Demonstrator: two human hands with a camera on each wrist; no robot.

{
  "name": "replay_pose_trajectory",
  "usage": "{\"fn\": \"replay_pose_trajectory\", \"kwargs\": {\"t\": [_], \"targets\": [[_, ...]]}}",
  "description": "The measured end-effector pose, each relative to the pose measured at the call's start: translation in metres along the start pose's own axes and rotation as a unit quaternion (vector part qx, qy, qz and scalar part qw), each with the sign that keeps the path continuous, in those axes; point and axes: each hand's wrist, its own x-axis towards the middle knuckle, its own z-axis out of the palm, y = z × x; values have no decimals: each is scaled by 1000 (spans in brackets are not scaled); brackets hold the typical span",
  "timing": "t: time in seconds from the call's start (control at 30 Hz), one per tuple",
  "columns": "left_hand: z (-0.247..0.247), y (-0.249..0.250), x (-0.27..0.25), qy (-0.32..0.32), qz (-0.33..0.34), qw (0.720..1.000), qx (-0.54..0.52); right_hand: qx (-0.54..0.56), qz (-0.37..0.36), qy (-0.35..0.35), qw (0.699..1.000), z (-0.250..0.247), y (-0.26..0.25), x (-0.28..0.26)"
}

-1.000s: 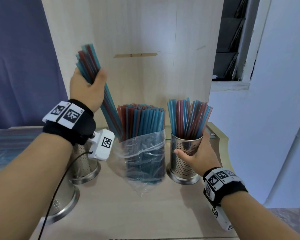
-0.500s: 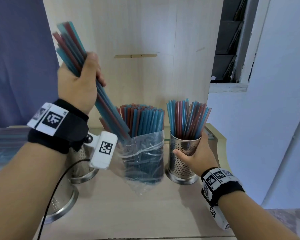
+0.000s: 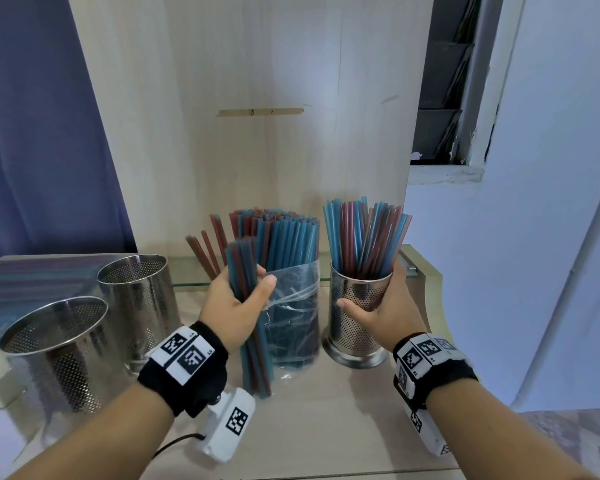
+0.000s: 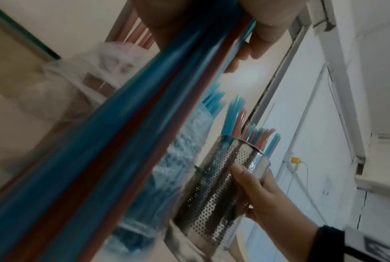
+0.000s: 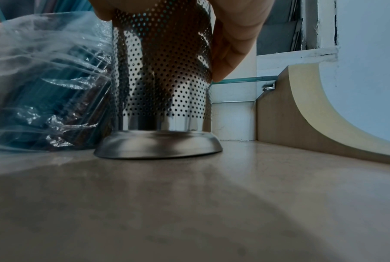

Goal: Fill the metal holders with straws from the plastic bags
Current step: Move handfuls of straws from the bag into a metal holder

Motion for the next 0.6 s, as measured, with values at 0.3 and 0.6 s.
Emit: {"fn": "replay_pose_trajectory", "kwargs": {"t": [0.3, 0.6], "targets": [[17, 42, 10, -33, 48, 998, -1, 5, 12, -6, 1000, 1, 2, 0], [69, 138, 83, 90, 121, 960, -234, 1, 37, -4, 999, -1, -2, -3]]}}
